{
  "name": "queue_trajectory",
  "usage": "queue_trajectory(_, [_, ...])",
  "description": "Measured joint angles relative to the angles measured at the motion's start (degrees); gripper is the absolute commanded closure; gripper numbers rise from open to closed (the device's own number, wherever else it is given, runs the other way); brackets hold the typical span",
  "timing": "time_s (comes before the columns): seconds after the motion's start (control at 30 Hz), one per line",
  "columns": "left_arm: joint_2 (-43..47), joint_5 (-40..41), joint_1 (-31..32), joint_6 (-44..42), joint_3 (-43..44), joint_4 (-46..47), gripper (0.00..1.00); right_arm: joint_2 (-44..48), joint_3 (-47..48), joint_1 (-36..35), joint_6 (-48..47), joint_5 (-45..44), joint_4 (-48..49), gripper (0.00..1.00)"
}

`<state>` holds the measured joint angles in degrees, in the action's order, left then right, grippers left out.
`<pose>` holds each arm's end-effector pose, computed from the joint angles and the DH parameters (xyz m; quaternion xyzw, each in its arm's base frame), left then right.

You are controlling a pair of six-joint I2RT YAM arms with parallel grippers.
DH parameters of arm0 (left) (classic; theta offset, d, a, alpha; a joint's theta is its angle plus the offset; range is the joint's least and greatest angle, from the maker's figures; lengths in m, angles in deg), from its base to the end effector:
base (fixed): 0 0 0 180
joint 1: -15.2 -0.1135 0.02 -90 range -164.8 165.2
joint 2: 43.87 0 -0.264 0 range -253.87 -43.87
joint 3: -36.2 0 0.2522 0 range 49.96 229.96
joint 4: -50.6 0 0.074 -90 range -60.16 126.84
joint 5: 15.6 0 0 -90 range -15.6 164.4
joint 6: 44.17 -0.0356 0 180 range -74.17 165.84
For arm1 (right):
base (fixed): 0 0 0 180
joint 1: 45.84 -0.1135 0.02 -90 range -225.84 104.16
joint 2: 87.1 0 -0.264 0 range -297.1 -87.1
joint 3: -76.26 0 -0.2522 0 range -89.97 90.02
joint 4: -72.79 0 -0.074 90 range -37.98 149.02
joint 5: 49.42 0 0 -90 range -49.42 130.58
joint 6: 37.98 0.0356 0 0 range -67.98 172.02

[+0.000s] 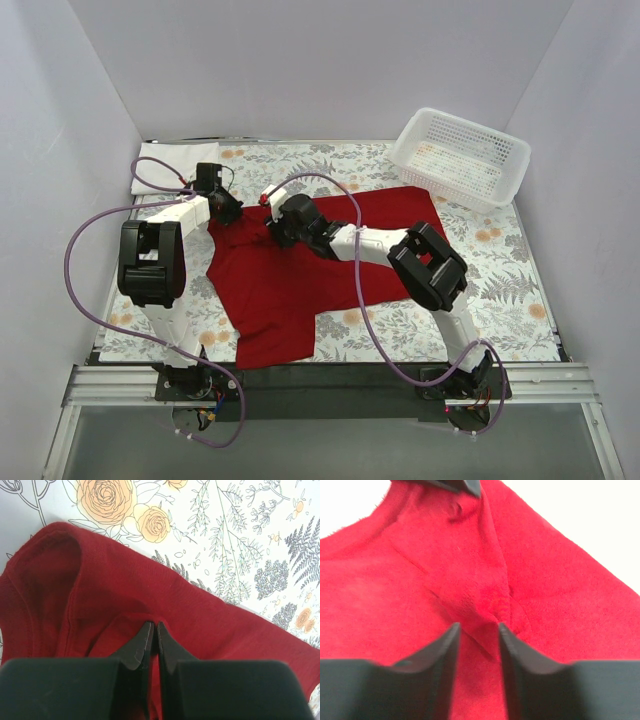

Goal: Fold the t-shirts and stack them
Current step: Fold the tshirt

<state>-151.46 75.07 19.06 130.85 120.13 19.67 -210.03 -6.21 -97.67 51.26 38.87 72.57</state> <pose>0.3934 -0.0261 0.1746 -0.6210 0.7224 -0.2090 0.2210 0.3037 0.3847 0.1795 -0.3677 0.7622 0.2182 0.4861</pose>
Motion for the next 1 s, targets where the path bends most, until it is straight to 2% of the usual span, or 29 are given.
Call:
queue_trajectory(0.07, [0.0,0.0,0.0,-0.2,0.0,0.0,1.00,1.0,-0.2,-0.3,0.1,0.6,0.4,0.71])
queue_trajectory(0.13, [0.0,0.0,0.0,-0.2,0.0,0.0,1.00,1.3,-0.3,-0.8,0.4,1.4,1.1,0.74])
queue_trajectory(0.23, [0.0,0.0,0.0,-0.3,0.0,0.0,1.00,1.2,-0.3,-1.8,0.3,3.1,1.7,0.75])
queue_trajectory(0.57, [0.0,-0.2,0.0,-0.7,0.0,0.0,1.00,-3.0,0.6,-2.9,0.3,4.3,1.8,0.71])
queue_trajectory(0.73, [0.0,-0.3,0.0,-0.7,0.0,0.0,1.00,-5.3,2.0,-2.9,0.1,2.8,1.6,0.66])
queue_trajectory(1.0, [0.0,-0.5,0.0,-0.7,0.0,0.0,1.00,-5.5,3.1,-2.9,-1.0,-1.0,1.7,0.66])
